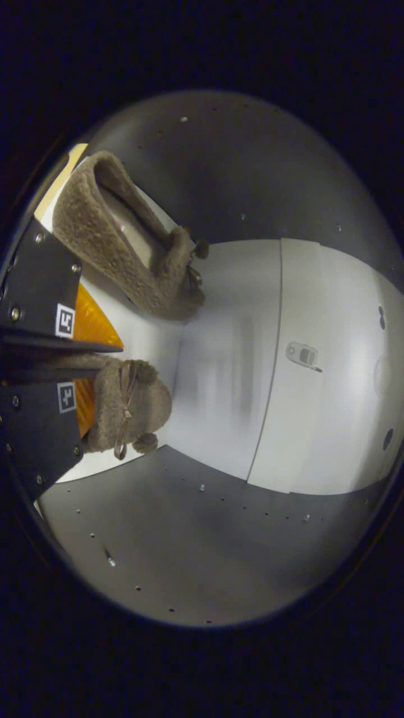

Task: Open the shoe cabinet door, grab the shoes and put them into the shoe cabinet, then close the shoe cabinet door.

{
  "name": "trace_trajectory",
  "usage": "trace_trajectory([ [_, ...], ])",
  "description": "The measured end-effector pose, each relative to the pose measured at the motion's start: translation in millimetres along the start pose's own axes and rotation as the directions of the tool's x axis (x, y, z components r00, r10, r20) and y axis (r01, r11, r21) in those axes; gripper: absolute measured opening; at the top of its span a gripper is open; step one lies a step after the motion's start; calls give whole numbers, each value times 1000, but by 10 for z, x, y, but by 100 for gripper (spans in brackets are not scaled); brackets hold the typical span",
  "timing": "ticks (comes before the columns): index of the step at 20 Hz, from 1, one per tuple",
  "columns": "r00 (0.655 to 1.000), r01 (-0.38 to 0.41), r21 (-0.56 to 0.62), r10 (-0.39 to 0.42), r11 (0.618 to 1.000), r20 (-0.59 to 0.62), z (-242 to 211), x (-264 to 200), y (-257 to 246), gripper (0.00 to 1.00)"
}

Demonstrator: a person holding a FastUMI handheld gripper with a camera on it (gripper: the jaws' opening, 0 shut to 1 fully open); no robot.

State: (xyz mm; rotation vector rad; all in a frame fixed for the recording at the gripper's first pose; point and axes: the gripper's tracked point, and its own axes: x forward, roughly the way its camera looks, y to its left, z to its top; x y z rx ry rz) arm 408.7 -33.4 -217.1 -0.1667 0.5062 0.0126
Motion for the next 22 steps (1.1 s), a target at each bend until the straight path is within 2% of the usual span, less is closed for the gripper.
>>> trace_trajectory([
  [1,1000,4,9,-4,1000,-2,29,37,-13,15],
  [3,1000,14,21,-14,1000,-7,44,89,-42,27],
  [7,998,55,-7,-55,998,-18,30,-73,-85,43],
  [11,998,66,12,-66,998,13,108,-378,-83,44],
  [18,985,75,48,-82,996,153,353,-1313,41,46],
  [19,981,75,56,-84,996,174,368,-1497,81,50],
  [21,971,74,81,-91,994,221,385,-1867,161,68],
  [22,965,69,97,-91,993,245,381,-2059,203,68],
])
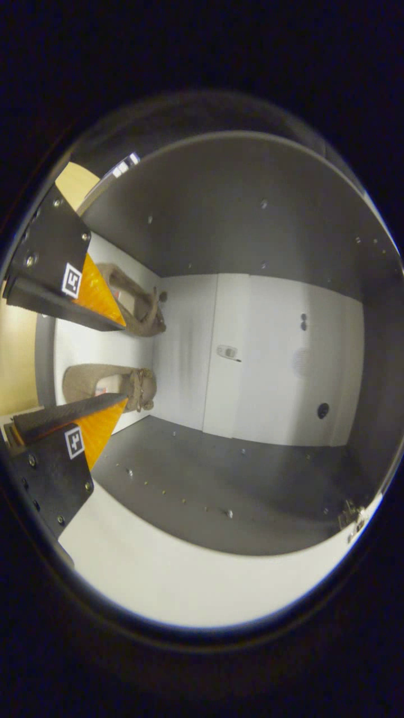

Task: Open the shoe cabinet door, grab the shoes and put them into the shoe cabinet, then close the shoe cabinet door.

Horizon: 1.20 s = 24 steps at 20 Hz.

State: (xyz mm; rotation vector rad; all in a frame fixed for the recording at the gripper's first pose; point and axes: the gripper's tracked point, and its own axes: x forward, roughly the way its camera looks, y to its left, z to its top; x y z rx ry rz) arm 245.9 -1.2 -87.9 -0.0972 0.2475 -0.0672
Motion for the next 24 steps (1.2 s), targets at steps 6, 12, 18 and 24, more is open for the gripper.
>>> trace_trajectory([
  [6,995,18,100,-28,995,99,16,-1312,-34,99],
  [12,979,39,169,-71,985,189,33,-2587,-446,99],
  [18,967,87,214,-135,973,219,-159,-3381,-1408,99],
  [24,966,37,175,-81,984,246,-301,-3722,-2413,99],
])
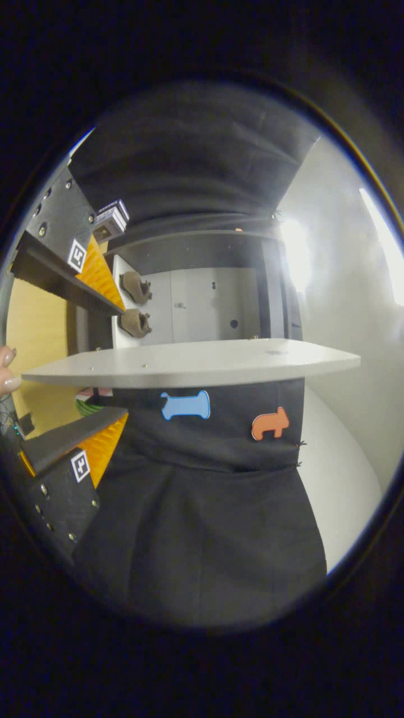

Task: Open the shoe cabinet door, grab the shoes and put them into the shoe cabinet, then close the shoe cabinet door.

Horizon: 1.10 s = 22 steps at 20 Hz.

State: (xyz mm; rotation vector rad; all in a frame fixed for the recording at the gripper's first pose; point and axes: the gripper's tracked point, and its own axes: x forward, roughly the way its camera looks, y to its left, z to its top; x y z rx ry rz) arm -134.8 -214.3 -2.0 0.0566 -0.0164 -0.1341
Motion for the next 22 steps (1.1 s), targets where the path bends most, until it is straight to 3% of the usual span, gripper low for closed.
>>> trace_trajectory([
  [7,987,-149,62,152,987,-51,-192,446,-521,99],
  [12,950,-278,85,287,957,-122,-442,899,-370,98],
  [17,917,-367,130,382,921,-114,-529,992,-218,97],
  [22,910,-395,90,403,914,-95,-484,1051,351,97],
])
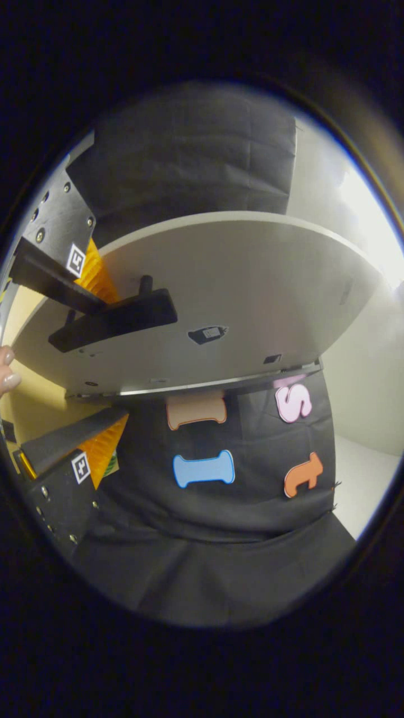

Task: Open the shoe cabinet door, grab the shoes and put them into the shoe cabinet, then close the shoe cabinet door.

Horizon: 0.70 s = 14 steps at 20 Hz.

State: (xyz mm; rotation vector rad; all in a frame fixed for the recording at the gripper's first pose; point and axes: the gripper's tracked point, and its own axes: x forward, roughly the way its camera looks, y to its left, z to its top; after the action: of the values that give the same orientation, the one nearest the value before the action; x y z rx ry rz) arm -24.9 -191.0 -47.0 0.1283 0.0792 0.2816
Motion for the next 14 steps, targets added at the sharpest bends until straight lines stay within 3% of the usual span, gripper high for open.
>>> trace_trajectory([
  [2,1000,-28,-15,28,999,8,-31,85,280,97],
  [5,999,7,-90,-4,996,44,-17,204,572,97],
  [14,992,88,-110,-77,990,103,-107,1109,1551,97],
])
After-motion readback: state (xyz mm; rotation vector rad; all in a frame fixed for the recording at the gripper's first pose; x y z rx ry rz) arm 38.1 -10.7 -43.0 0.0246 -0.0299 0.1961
